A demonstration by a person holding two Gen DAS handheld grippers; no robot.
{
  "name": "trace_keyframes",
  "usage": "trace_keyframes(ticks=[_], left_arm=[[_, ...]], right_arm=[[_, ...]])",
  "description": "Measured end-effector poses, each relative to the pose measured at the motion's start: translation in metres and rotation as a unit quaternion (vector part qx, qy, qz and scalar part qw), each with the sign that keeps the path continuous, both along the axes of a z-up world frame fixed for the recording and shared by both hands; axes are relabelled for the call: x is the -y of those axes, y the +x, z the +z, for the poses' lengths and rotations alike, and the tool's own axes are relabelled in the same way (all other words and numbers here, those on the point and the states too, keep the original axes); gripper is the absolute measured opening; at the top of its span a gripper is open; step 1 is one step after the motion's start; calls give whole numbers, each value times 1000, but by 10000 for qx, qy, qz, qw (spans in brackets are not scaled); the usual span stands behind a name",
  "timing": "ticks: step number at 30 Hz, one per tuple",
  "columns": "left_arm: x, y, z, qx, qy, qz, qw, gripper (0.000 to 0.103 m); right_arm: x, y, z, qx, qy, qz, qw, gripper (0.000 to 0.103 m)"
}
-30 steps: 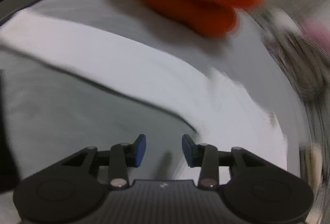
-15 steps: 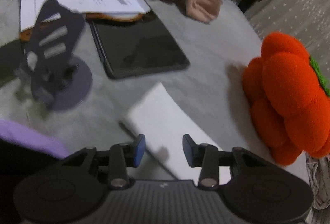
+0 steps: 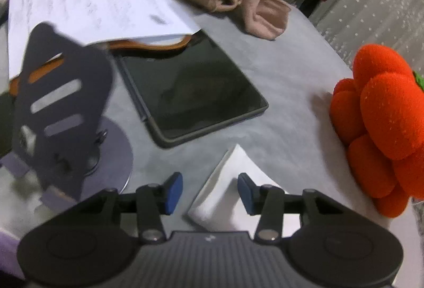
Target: Fold clothes
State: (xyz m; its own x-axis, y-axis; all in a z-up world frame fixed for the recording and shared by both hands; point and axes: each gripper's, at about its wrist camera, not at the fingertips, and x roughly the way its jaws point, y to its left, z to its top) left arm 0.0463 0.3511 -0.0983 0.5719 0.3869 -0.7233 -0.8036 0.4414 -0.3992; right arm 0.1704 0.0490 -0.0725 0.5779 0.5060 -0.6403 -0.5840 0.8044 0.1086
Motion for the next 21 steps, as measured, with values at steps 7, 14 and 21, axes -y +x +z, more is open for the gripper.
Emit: trace_keyframes(ticks=[7, 14, 21], left_arm=[[24, 12, 24, 339, 353, -359, 9982, 4], [106, 2, 102, 1770, 626, -1551, 9699, 4], [302, 13, 133, 2809, 1099, -4907, 8175, 13]], right_arm=[[2, 2, 6, 129, -3, 6, 9999, 29], [16, 14, 8, -6, 196, -206, 9996, 29], [59, 35, 23, -321, 1249, -886, 9877, 29]])
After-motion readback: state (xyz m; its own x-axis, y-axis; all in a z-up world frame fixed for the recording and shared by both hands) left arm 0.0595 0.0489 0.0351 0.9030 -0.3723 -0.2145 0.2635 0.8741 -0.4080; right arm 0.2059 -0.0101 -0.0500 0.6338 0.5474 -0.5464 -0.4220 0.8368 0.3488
